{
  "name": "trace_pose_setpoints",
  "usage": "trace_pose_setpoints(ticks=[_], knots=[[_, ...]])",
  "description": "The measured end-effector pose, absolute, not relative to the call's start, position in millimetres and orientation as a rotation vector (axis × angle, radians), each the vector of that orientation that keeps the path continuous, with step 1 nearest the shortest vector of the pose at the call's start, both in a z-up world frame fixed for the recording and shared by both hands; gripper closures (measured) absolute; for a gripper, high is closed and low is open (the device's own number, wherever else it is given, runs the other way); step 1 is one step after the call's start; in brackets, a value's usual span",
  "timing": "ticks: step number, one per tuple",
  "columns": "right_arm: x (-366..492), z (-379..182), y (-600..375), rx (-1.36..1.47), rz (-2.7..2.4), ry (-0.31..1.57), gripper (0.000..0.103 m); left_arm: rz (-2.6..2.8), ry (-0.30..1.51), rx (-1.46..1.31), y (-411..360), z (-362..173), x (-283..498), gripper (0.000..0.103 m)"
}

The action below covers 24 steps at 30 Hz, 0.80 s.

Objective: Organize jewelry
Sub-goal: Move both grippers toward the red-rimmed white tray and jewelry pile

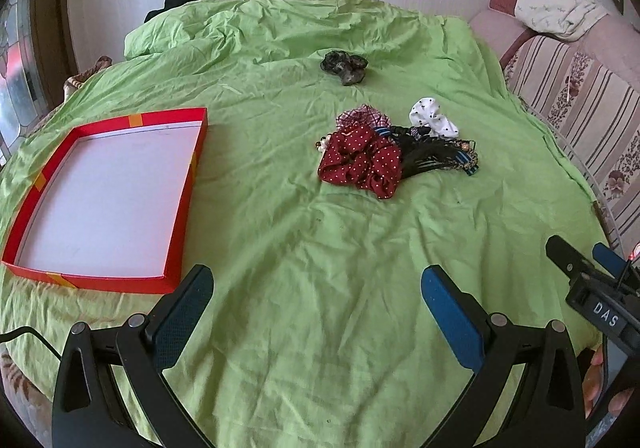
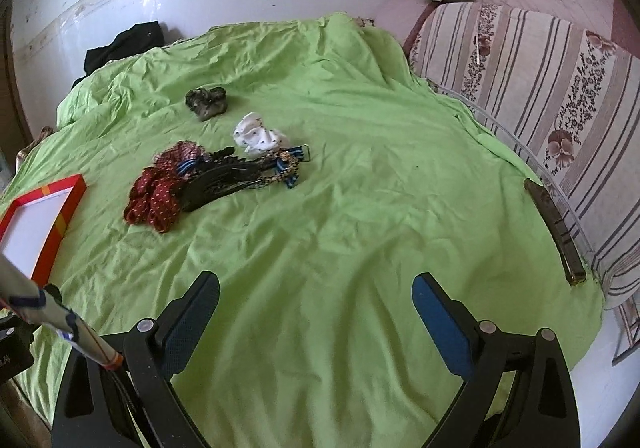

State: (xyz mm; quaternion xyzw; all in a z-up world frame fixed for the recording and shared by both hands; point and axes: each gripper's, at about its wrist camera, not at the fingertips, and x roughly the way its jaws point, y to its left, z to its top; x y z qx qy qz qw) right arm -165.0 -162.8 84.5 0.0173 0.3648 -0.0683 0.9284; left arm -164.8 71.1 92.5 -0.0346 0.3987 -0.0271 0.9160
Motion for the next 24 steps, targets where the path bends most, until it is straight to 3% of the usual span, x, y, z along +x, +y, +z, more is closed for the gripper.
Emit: trace_pose_setpoints(ticks=[24], knots=[[-172, 91, -153, 0.019, -0.141, 0.756, 0.004, -0.081, 0.818, -0.059, 69, 100, -174, 0.0]])
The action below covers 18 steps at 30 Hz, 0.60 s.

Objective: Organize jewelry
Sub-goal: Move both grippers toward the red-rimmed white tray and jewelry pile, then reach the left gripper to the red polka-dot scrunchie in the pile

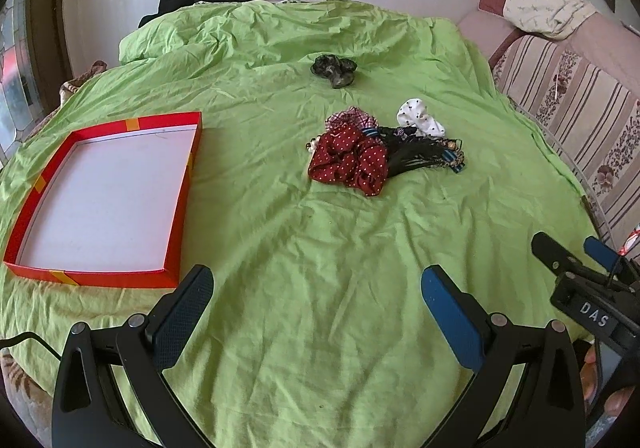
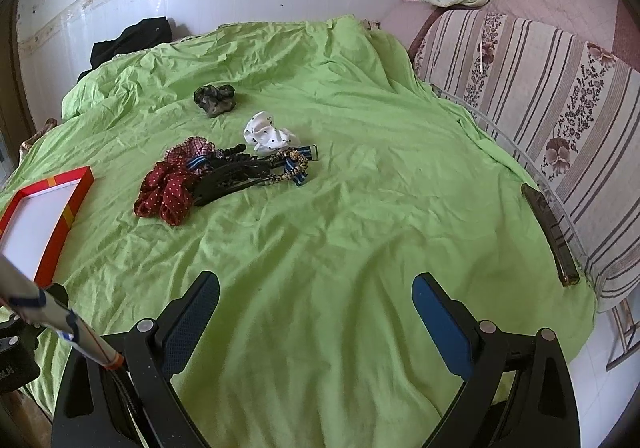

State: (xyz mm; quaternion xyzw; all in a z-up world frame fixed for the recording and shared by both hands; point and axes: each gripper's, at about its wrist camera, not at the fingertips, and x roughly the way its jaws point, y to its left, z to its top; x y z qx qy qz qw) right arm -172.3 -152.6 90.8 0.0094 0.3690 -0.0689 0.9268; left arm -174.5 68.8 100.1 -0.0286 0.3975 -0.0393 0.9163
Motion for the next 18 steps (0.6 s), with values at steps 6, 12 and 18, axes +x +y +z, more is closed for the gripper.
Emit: trace_pose_setpoints(ticks=[6, 12, 18], knots=[[-170, 85, -155, 0.021, -0.142, 0.773, 0.004, -0.106, 0.827, -0.021, 70, 83, -149, 0.0], [-171, 85, -157, 0.013, -0.143, 0.764, 0.004, 0.015, 0.842, 0.051, 85, 67, -120, 0.008], [-166, 79, -160, 0.031, -0.147, 0.779, 0.004, 0.159, 0.87, 0.081, 117, 55, -113, 0.013]])
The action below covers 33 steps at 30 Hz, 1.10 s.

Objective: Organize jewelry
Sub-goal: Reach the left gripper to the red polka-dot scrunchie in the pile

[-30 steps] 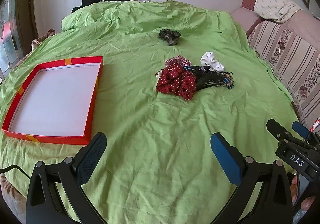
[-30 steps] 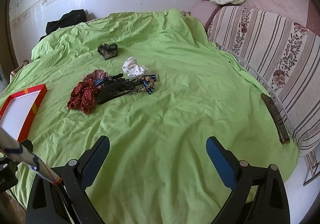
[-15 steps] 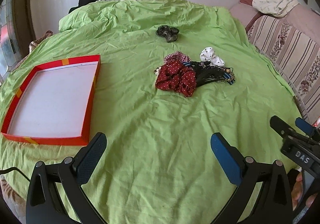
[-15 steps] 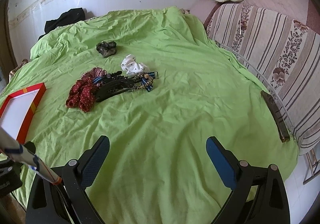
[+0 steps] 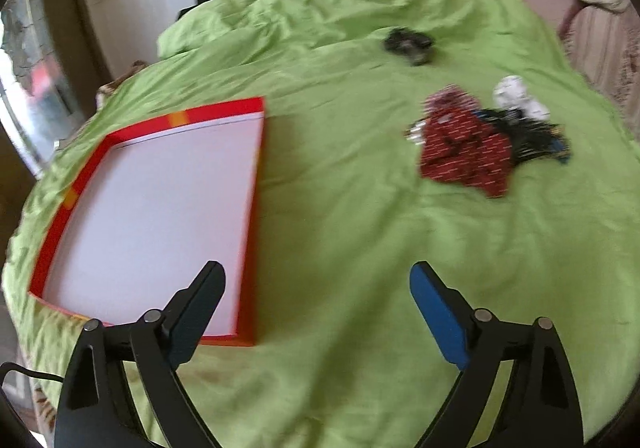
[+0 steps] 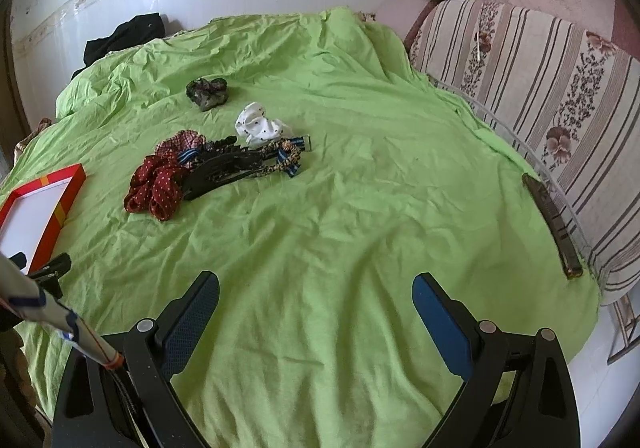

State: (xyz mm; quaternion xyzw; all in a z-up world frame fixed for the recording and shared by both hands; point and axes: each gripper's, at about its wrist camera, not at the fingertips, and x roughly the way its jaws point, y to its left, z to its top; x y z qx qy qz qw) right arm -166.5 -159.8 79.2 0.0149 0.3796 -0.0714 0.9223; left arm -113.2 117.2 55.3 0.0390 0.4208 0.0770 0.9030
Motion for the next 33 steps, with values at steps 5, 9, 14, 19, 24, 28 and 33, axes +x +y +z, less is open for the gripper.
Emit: trace_pose_setpoints(ticks=[5, 9, 14, 19, 24, 28, 33], knots=[[-166, 77, -154, 0.01, -0.133, 0.78, 0.004, 0.264, 0.871, 0.147, 130, 45, -110, 0.021], [-166, 76, -153, 0.009, -0.135, 0.779, 0.004, 0.306, 0.886, 0.112, 148, 45, -111, 0.026], [-165, 73, -150, 0.016, -0.13, 0.791, 0.004, 0.314, 0.883, 0.049, 164, 52, -118, 0.026], [-165, 72, -145, 0.006, -0.108, 0.793, 0.004, 0.262, 0.867, 0.034, 156, 58, -123, 0.026], [-167, 73, -144, 0.006, -0.093, 0.782, 0.004, 0.2, 0.815, 0.006, 141, 77, -134, 0.026], [-165, 68, -145, 0.018, -0.091, 0.795, 0.004, 0.171, 0.814, 0.056, 131, 78, -126, 0.026], [-165, 65, -151, 0.046, -0.09, 0.801, 0.004, 0.184, 0.877, 0.083, 143, 62, -83, 0.026]])
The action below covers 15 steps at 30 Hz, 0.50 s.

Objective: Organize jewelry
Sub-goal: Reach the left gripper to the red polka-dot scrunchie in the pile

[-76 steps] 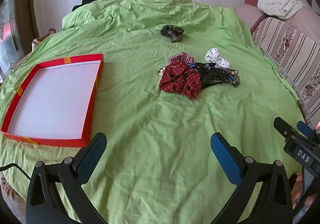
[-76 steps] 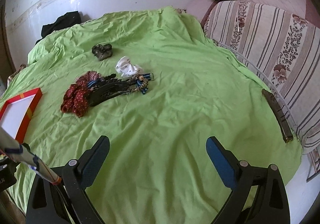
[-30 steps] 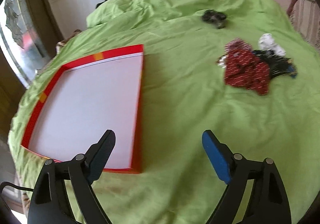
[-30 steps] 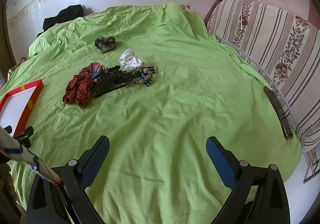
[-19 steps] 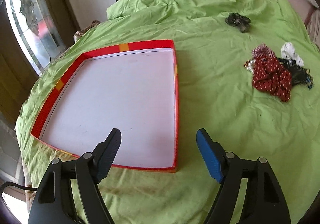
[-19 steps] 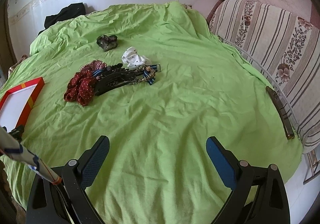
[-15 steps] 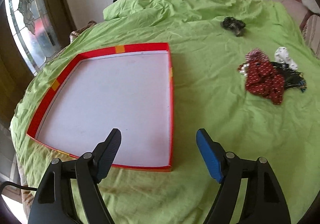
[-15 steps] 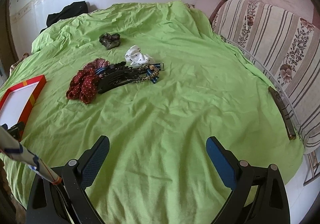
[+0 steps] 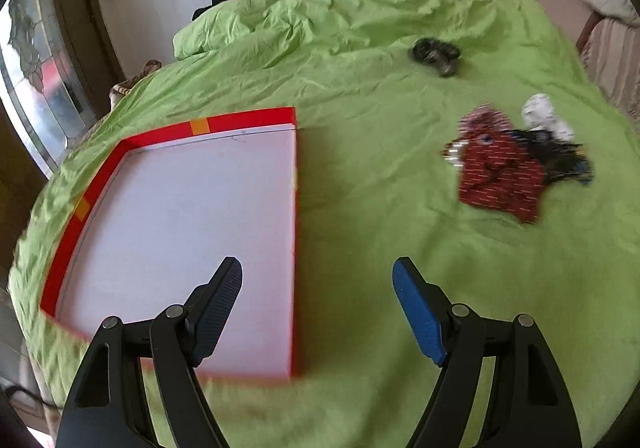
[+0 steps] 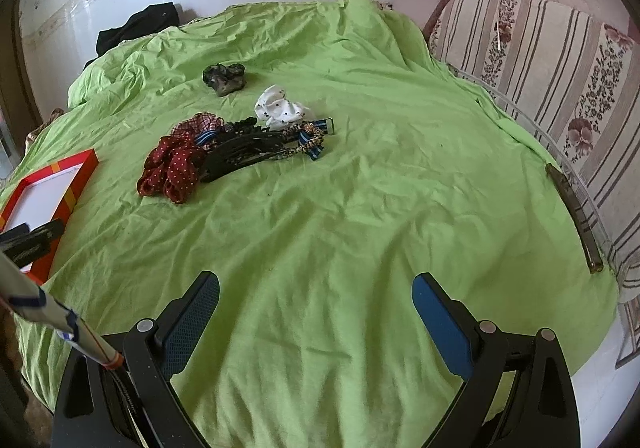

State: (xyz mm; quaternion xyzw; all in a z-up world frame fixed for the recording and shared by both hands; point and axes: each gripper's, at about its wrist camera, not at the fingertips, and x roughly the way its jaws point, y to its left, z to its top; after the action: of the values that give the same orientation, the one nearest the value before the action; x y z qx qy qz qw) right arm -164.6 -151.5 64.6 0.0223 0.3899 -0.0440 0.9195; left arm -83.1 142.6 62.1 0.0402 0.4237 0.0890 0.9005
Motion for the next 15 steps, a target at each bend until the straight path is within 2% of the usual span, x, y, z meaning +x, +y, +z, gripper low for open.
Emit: trace_pose_setpoints(ticks=[1, 3, 4, 5, 15], knots=[[-165, 65, -153, 0.05, -0.089, 0.799, 0.004, 0.183, 0.891, 0.092, 144, 58, -74, 0.026], [-165, 65, -155, 0.059, -0.086, 0.794, 0.004, 0.156, 0.949, 0.078, 149, 48, -57, 0.058], [-166, 65, -156, 0.062, -0.084, 0.792, 0.004, 0.16, 0.982, 0.076, 150, 44, -52, 0.081], [-166, 64, -158, 0.067, -0.081, 0.789, 0.004, 0.175, 1.001, 0.074, 151, 40, -48, 0.087], [-161, 52, -168, 0.132, -0.053, 0.821, 0.004, 0.075, 0.982, 0.025, 122, 48, -75, 0.091]])
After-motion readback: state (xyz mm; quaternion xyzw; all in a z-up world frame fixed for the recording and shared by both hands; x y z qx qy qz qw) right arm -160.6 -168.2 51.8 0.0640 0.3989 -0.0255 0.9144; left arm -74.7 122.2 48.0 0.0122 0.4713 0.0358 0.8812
